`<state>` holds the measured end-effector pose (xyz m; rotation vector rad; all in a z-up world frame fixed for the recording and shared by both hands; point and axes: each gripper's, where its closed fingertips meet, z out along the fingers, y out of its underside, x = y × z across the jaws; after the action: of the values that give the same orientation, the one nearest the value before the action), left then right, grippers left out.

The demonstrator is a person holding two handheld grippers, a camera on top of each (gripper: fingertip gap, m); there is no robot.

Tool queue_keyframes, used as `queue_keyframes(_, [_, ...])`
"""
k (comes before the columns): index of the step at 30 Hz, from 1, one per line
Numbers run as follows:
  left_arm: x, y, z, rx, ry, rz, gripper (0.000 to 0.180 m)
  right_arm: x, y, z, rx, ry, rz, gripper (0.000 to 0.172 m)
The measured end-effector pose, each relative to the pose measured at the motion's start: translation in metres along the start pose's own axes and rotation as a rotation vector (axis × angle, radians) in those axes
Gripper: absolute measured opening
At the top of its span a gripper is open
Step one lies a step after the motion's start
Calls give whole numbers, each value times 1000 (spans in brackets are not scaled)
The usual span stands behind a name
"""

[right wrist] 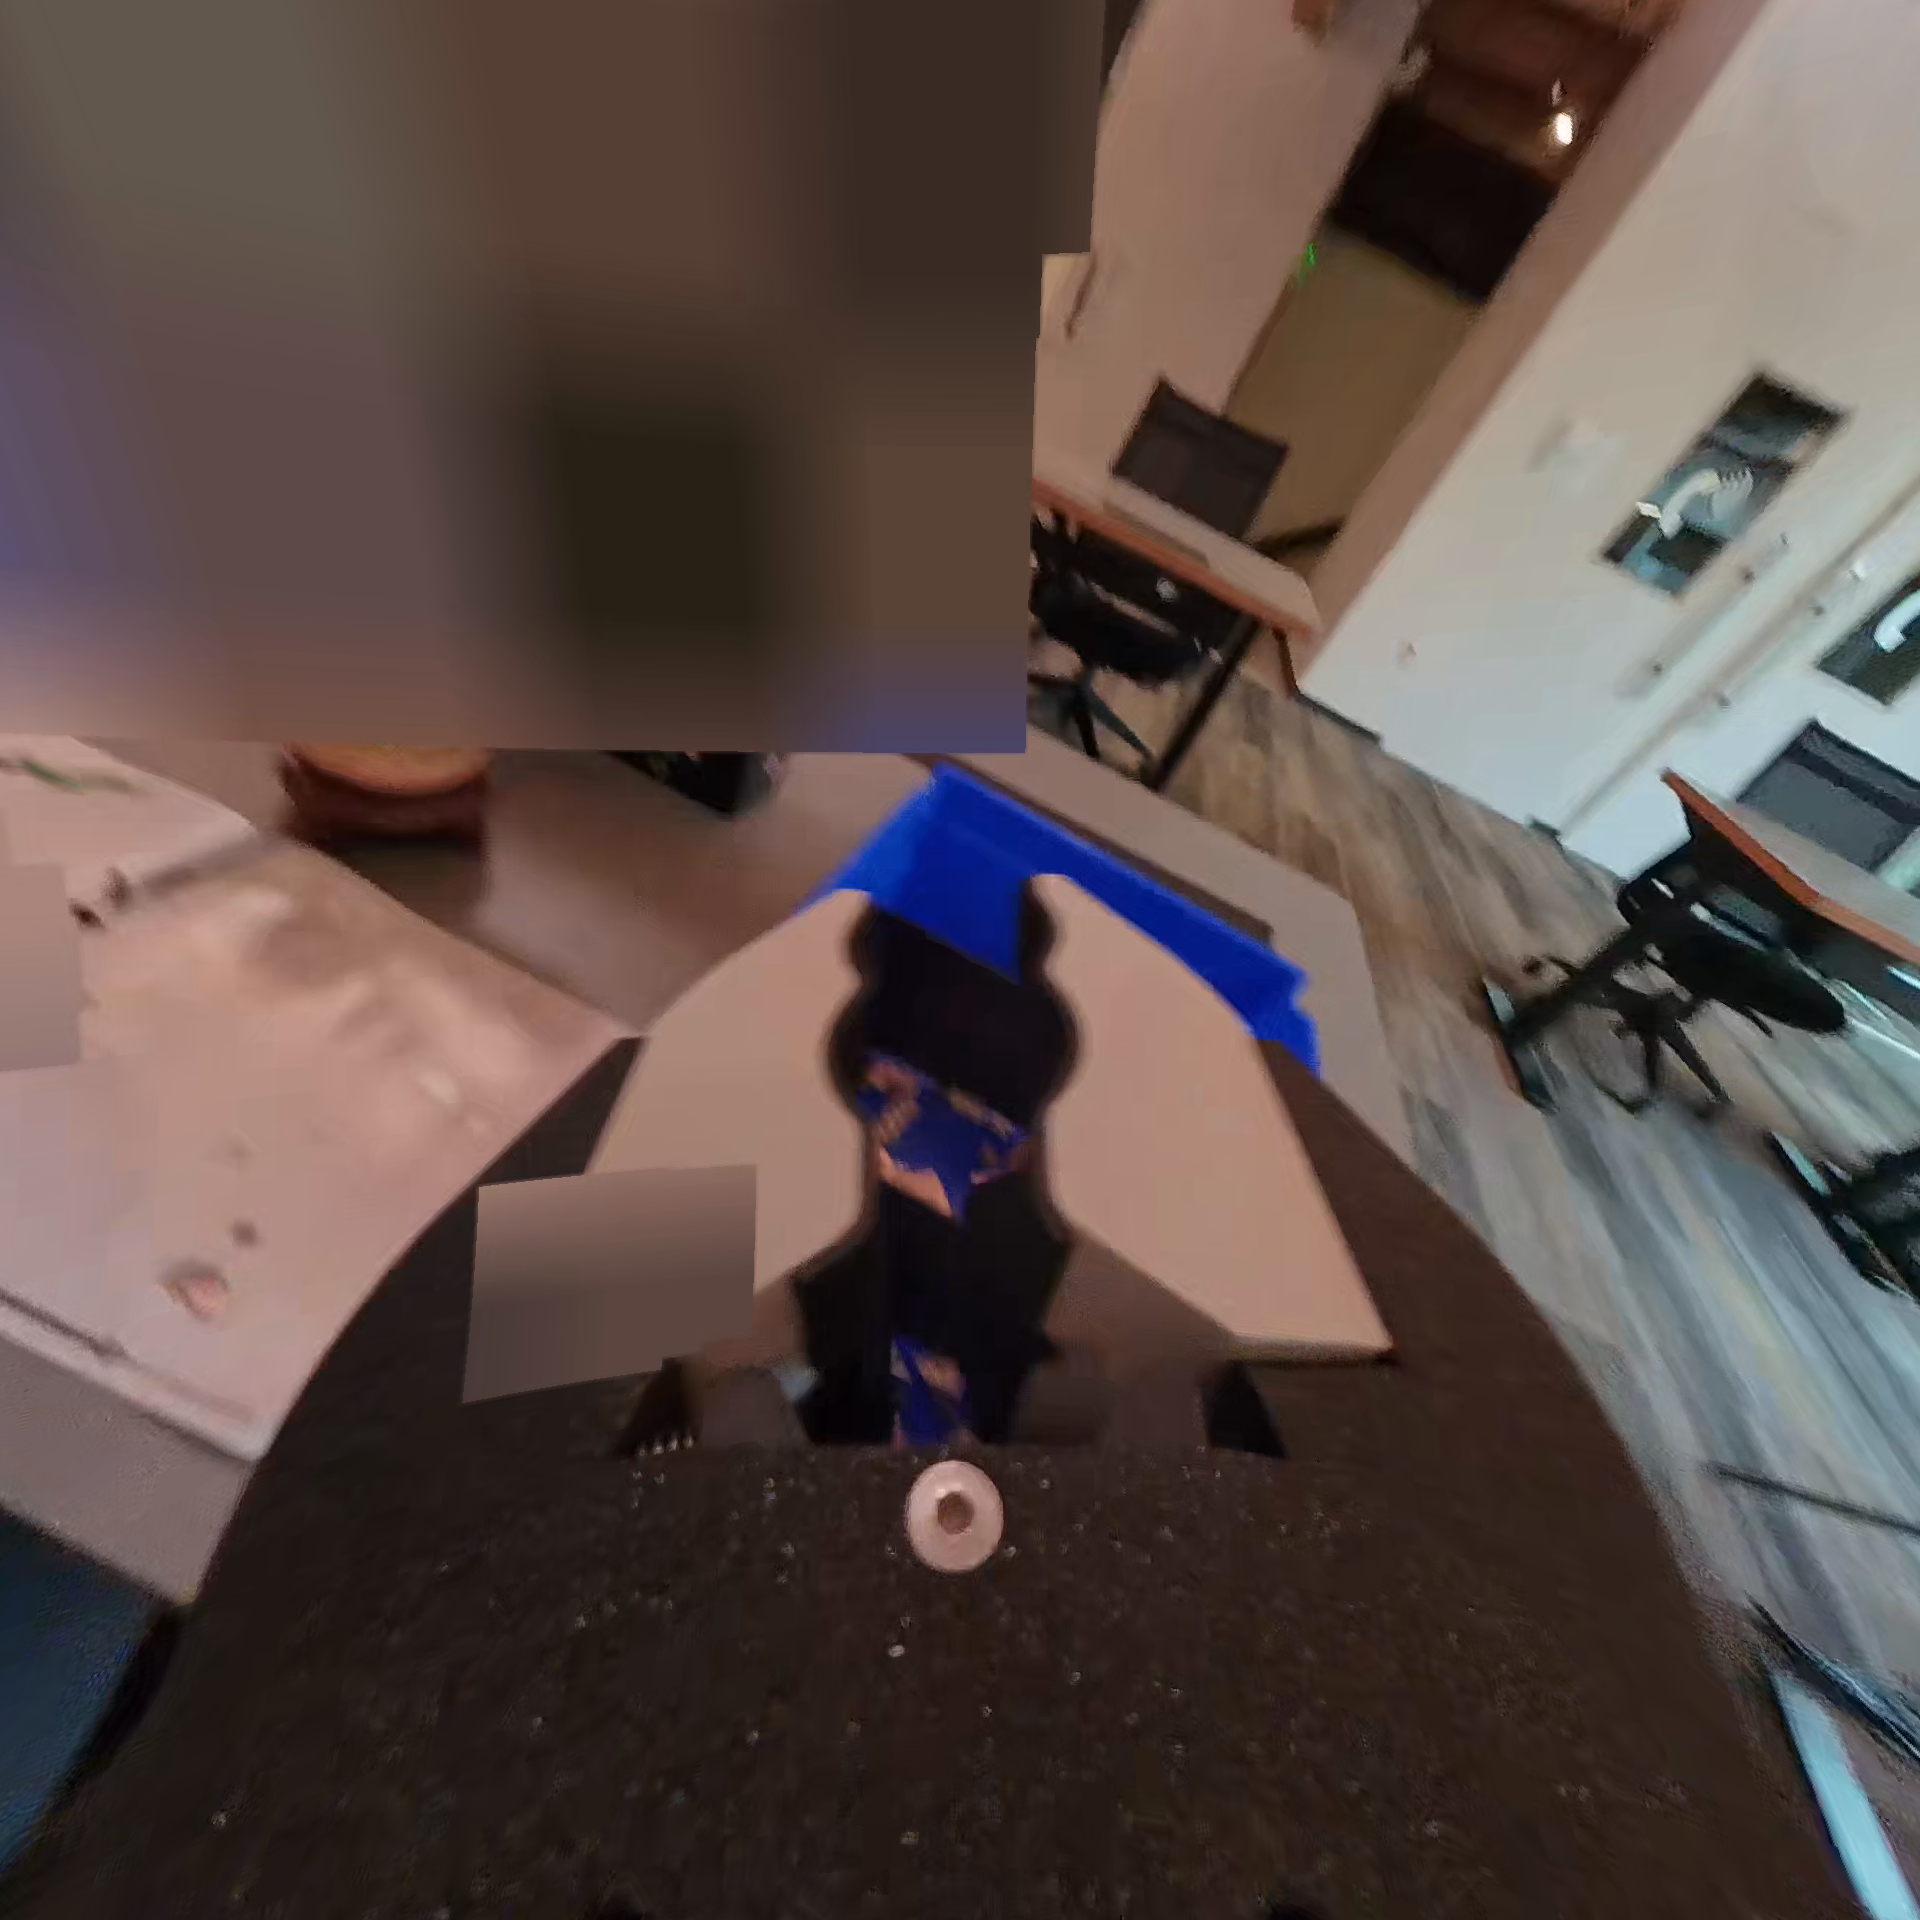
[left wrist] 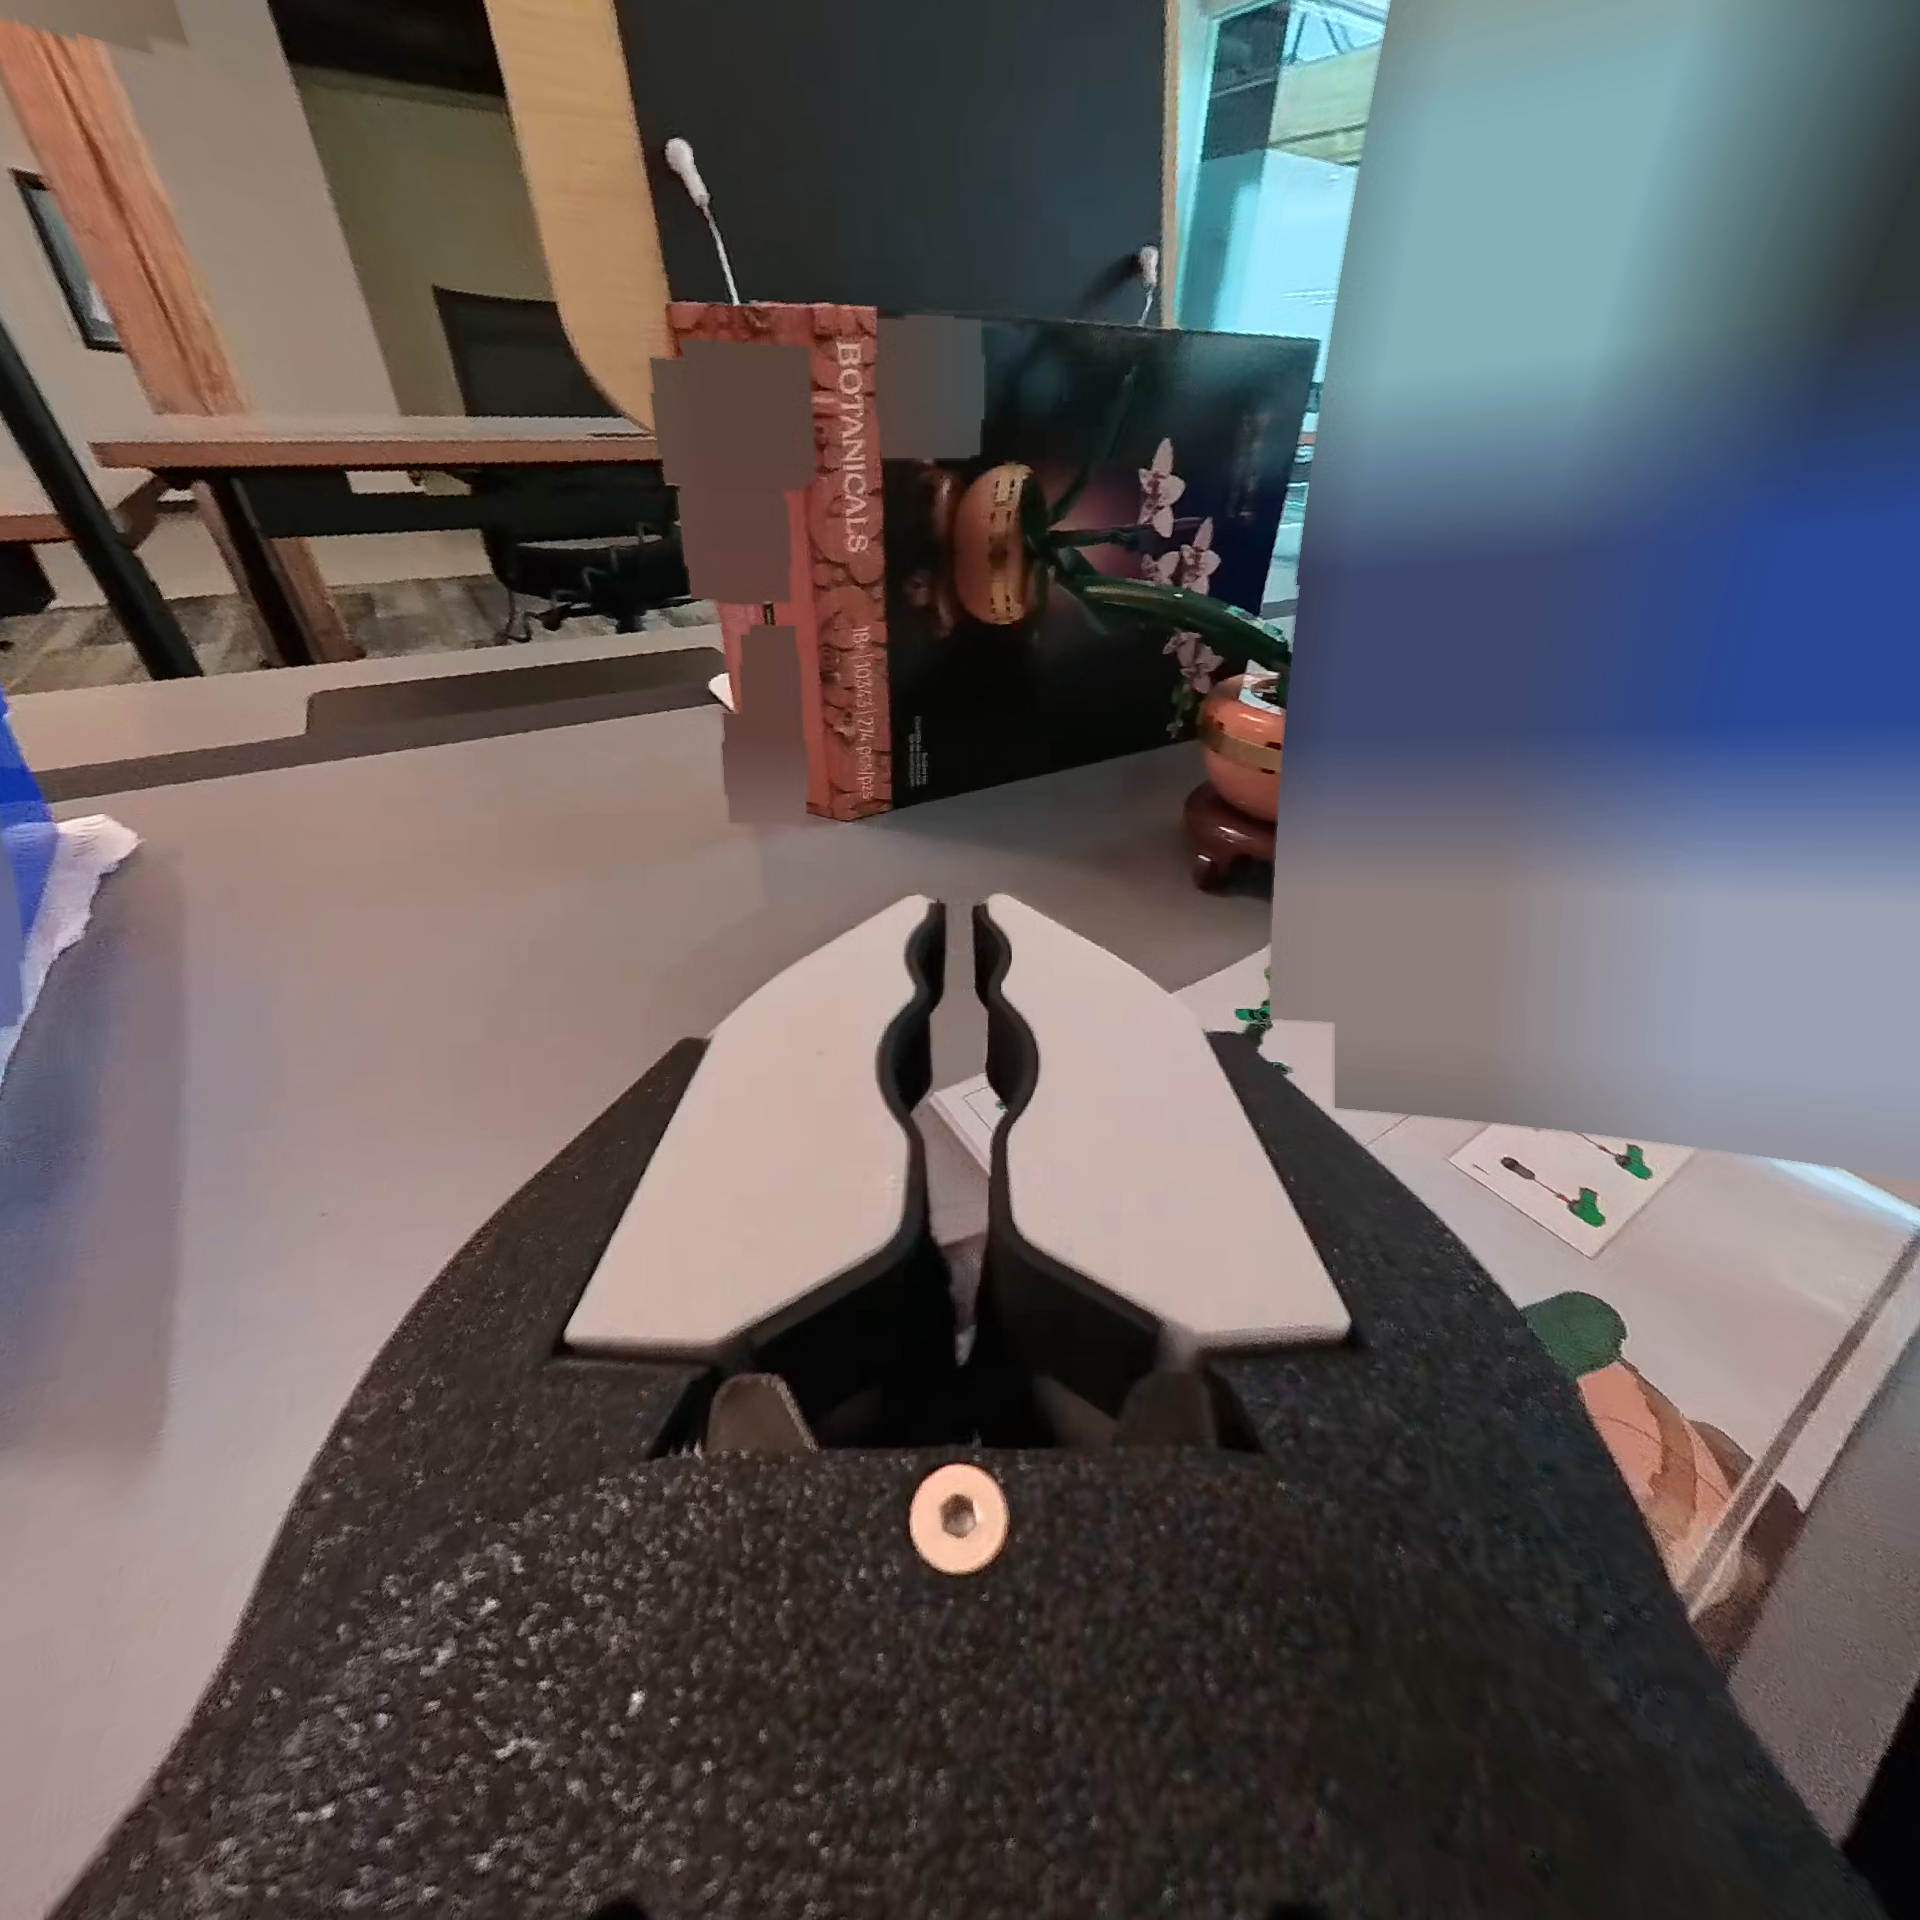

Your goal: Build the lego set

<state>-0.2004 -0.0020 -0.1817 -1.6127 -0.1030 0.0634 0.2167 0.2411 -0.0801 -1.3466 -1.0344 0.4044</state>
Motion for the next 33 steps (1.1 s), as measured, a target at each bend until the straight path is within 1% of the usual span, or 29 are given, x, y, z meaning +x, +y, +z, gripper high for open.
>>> queue_keyframes(1, [-1,1,1,-7,-6,-3,6,9,14,-9,-46,14,-22,0])
queue_keyframes(3, [1,4,2,-34,-2,-3,6,26,38,-23,-129,43,-41,0])
queue_keyframes(5, [3,8,5,-59,4,8,8,34,63,-28,-215,24,-18,0])
queue_keyframes(6, [4,8,5,-62,5,12,8,32,77,-28,-265,-20,7,4])
queue_keyframes(7, [4,8,6,-61,5,15,8,29,91,-28,-321,-68,36,15])
queue_keyframes(8, [4,8,6,-60,-2,16,8,25,105,-27,-385,-113,64,18])
queue_keyframes(9, [3,8,6,-58,-7,16,8,21,118,-27,-450,-162,72,3])
queue_keyframes(10, [5,8,5,-56,-4,19,8,18,127,-26,-488,-198,63,0])
queue_keyframes(12, [5,9,6,-68,-9,25,8,15,135,-18,-493,-233,53,0])
queue_keyframes(13, [5,11,7,-80,-15,27,8,12,138,-10,-501,-257,81,0])
queue_keyframes(14, [5,12,9,-96,-17,27,8,6,144,-4,-548,-294,118,6])
queue_keyframes(15, [5,14,10,-111,-11,28,8,-1,153,0,-625,-335,150,22])
queue_keyframes(16, [7,16,11,-122,-2,31,9,-7,162,2,-719,-372,172,29])
queue_keyframes(17, [7,16,12,-125,1,34,9,-10,171,3,-807,-390,186,32])
queue_keyframes(18, [8,16,11,-122,0,37,9,-9,177,6,-870,-377,210,30])
queue_keyframes(19, [7,15,11,-113,-3,38,8,-10,182,7,-920,-368,238,26])
queue_keyframes(21, [6,12,9,-91,-9,32,9,-9,190,9,-1007,-333,290,25])
queue_keyframes(22, [6,11,8,-82,-9,25,9,-7,195,7,-1060,-304,301,31])
queue_keyframes(23, [5,10,7,-76,-7,15,9,-5,200,5,-1105,-274,310,45])
queue_keyframes(24, [5,9,7,-73,-2,4,9,-2,202,5,-1132,-239,326,53])
queue_keyframes(25, [4,9,7,-73,7,-8,9,-2,203,6,-1145,-223,344,53])
queue_keyframes(27, [3,10,7,-79,30,-39,10,-6,204,6,-1185,-244,353,54])
queue_keyframes(30, [3,11,8,-85,64,-72,11,-13,201,6,-1211,-280,387,43])
queue_keyframes(33, [3,10,7,-75,76,-83,11,-10,201,6,-1220,-247,411,38])
